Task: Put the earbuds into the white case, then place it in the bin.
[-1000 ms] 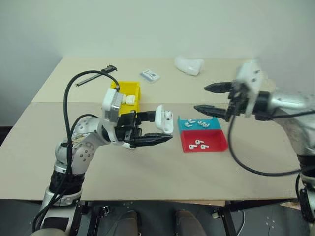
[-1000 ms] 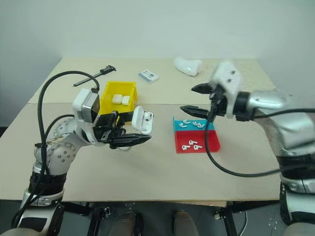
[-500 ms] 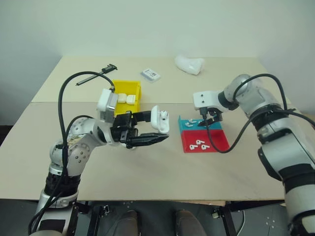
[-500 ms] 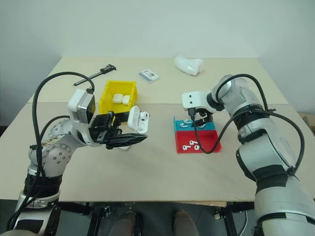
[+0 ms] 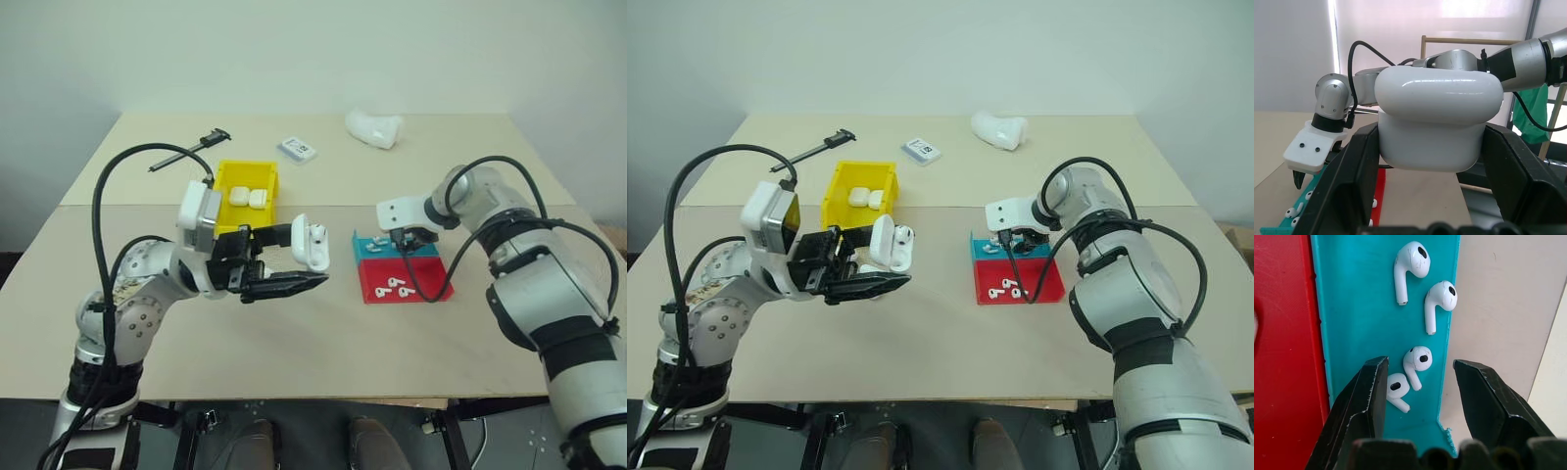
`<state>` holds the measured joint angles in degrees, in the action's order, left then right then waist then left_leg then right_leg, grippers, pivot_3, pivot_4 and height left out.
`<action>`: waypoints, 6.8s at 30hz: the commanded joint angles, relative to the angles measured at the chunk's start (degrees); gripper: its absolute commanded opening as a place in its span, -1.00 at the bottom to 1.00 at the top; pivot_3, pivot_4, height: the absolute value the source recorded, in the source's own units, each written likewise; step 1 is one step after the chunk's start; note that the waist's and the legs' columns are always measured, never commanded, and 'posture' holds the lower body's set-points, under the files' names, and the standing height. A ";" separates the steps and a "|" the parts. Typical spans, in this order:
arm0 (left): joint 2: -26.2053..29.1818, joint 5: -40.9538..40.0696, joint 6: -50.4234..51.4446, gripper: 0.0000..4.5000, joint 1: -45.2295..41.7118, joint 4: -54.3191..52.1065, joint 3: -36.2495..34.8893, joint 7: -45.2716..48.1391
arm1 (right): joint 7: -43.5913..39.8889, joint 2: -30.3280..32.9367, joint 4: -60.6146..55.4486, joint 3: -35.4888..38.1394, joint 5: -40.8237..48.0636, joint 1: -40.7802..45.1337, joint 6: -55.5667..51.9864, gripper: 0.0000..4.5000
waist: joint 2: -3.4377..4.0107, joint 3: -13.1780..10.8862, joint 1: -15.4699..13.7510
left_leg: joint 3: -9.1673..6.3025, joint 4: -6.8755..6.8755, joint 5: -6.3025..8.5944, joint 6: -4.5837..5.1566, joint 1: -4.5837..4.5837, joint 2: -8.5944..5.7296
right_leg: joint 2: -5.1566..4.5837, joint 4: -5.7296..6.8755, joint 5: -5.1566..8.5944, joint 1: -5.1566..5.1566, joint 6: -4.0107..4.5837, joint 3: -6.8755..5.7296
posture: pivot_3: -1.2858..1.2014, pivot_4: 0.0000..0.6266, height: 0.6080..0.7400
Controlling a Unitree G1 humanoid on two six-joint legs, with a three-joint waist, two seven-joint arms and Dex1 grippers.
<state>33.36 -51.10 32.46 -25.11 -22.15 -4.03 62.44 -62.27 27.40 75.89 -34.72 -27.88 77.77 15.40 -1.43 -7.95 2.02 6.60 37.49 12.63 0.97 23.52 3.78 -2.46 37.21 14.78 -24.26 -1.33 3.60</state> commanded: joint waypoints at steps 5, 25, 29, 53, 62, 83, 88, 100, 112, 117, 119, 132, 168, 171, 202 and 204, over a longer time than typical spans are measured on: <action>0.74 -1.81 0.00 0.26 0.67 -3.64 -1.87 -1.77 | 2.57 -0.91 0.99 2.45 -1.39 1.20 -1.62 0.14 | 0.00 0.00 0.27 | -0.01 -0.05 -0.03 -0.05 0.00 0.00 | 0.00 0.00 0.00 0.00 0.00 0.00 | 0.03 -0.52 1.00; 2.94 -2.82 -0.20 0.26 4.27 -7.52 -4.26 -4.02 | 5.39 -3.05 2.32 4.70 -3.51 -0.44 -4.99 0.14 | 0.00 0.00 0.48 | 0.00 -0.17 -0.08 -0.13 -0.08 -0.01 | -0.01 0.00 -0.01 0.00 0.02 0.00 | 0.03 -0.52 1.00; 3.51 -3.03 -0.26 0.26 4.80 -7.93 -4.76 -4.25 | 4.83 -3.43 2.38 5.19 -3.49 -0.71 -5.02 -0.10 | 0.00 0.00 0.52 | -0.01 -0.18 -0.08 -0.13 -0.10 -0.01 | 0.00 0.00 -0.01 0.02 0.02 0.01 | 0.03 -0.52 1.00; 3.49 -3.45 -0.13 0.26 2.57 -5.36 -3.47 -2.06 | 2.71 0.17 1.30 14.37 1.38 4.29 -8.07 -0.58 | 0.03 -0.02 0.54 | 0.01 -0.25 -0.08 -0.14 -0.12 -0.04 | -0.02 -0.02 -0.01 0.01 0.03 0.02 | 0.03 -0.52 1.00; 5.09 -5.16 0.56 0.26 5.61 -4.47 -7.11 -1.82 | -2.93 -0.12 -1.03 14.02 1.26 4.54 -1.89 -0.18 | 0.03 -0.02 0.90 | 0.01 -0.29 -0.08 -0.14 -0.17 -0.02 | -0.01 -0.02 -0.01 0.02 0.03 0.06 | 0.03 -0.52 1.00; 8.53 -2.96 -0.75 0.26 7.16 -2.15 -8.24 2.63 | 1.40 -8.23 -0.15 12.79 -0.14 0.87 -5.80 -0.18 | 0.06 -0.04 1.64 | 0.00 -0.37 -0.14 -0.23 -0.19 -0.03 | -0.02 0.02 -0.03 0.01 0.06 0.01 | 0.03 -0.52 1.00; 8.11 -3.24 -0.81 0.26 7.78 -3.61 -8.30 1.70 | 2.01 -8.88 0.21 11.98 -0.93 0.96 -5.92 -0.18 | 0.06 -0.04 1.68 | 0.00 -0.38 -0.14 -0.23 -0.18 -0.03 | -0.03 0.01 -0.03 0.00 0.06 0.01 | 0.03 -0.52 1.00; 8.27 -3.82 -0.68 0.26 8.95 -5.41 -8.86 0.15 | 1.26 -8.87 0.38 11.13 -1.71 0.35 -5.51 -0.18 | 0.06 -0.04 1.78 | -0.02 -0.39 -0.14 -0.24 -0.19 -0.03 | -0.02 0.02 -0.03 0.00 0.06 0.01 | 0.03 -0.52 1.00; 8.54 -4.13 -0.70 0.26 9.15 -6.18 -9.30 -0.38 | 2.36 -8.67 0.88 10.34 -2.63 -0.63 -6.07 -0.18 | 0.06 -0.04 1.80 | -0.02 -0.40 -0.15 -0.25 -0.20 -0.03 | -0.03 0.02 -0.03 0.01 0.06 0.01 | 0.03 -0.52 1.00; 8.66 -4.25 -0.64 0.26 9.44 -6.57 -9.67 -0.55 | 2.28 -8.78 1.02 9.99 -2.89 -1.05 -6.19 -0.18 | 0.06 -0.04 1.81 | -0.02 -0.40 -0.15 -0.26 -0.23 -0.03 | -0.02 0.03 -0.03 0.02 0.06 0.01 | 0.03 -0.52 1.00; 8.61 -4.28 -0.56 0.26 9.53 -6.74 -9.79 -0.62 | 2.42 -8.78 1.06 9.90 -2.95 -1.21 -6.23 -0.18 | 0.06 -0.04 1.81 | -0.02 -0.39 -0.15 -0.26 -0.24 -0.03 | -0.02 0.03 -0.03 0.04 0.06 0.01 | 0.03 -0.52 1.00; 8.67 -4.64 -0.42 0.26 9.61 -7.26 -10.07 -0.76 | 2.25 -8.96 1.14 10.07 -2.93 -1.78 -7.09 -0.73 | 0.06 -0.04 1.80 | -0.02 -0.39 -0.16 -0.26 -0.28 -0.03 | -0.02 0.03 -0.03 0.08 0.06 0.01 | 0.03 -0.52 1.00; -6.38 4.15 -3.52 0.26 -5.93 6.91 3.65 -0.62 | 24.56 -7.52 -106.58 58.30 97.07 -44.35 -81.10 -0.73 | 0.06 -0.03 -0.37 | -0.20 -0.42 -0.13 -0.21 -0.19 -0.04 | 0.05 -0.05 -0.03 0.12 0.03 0.05 | 0.03 -0.52 1.00; -7.04 4.00 -3.30 0.26 -6.48 7.33 3.94 0.33 | 27.04 -6.53 -107.70 55.58 97.67 -44.60 -79.80 -0.73 | 0.06 -0.04 -0.38 | -0.22 -0.41 -0.12 -0.20 -0.12 -0.04 | 0.05 -0.08 -0.03 0.07 0.03 0.04 | 0.03 -0.52 1.00; -8.78 6.82 -4.08 0.26 -7.40 8.92 3.09 1.76 | 20.94 9.10 -108.52 46.42 94.17 -51.05 -67.86 0.53 | 0.02 -0.05 -1.02 | -0.33 -0.37 -0.11 -0.17 -0.09 -0.04 | 0.05 -0.12 -0.02 0.10 0.01 0.00 | 0.03 -0.52 1.00; -8.47 7.07 -4.06 0.26 -7.02 9.05 3.09 2.17 | 17.83 11.13 -108.48 48.25 96.11 -52.04 -67.36 0.53 | 0.02 -0.06 -1.14 | -0.33 -0.37 -0.10 -0.15 -0.08 -0.04 | 0.05 -0.16 -0.02 0.11 0.01 -0.02 | 0.03 -0.52 1.00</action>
<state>24.58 -42.94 29.90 -31.09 -11.45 0.20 63.92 -41.69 37.53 -31.76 10.61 65.58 25.65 -53.20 -1.42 -8.00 0.88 6.28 37.11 12.54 0.82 23.45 3.74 -2.41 37.05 14.76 -24.15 -1.32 3.58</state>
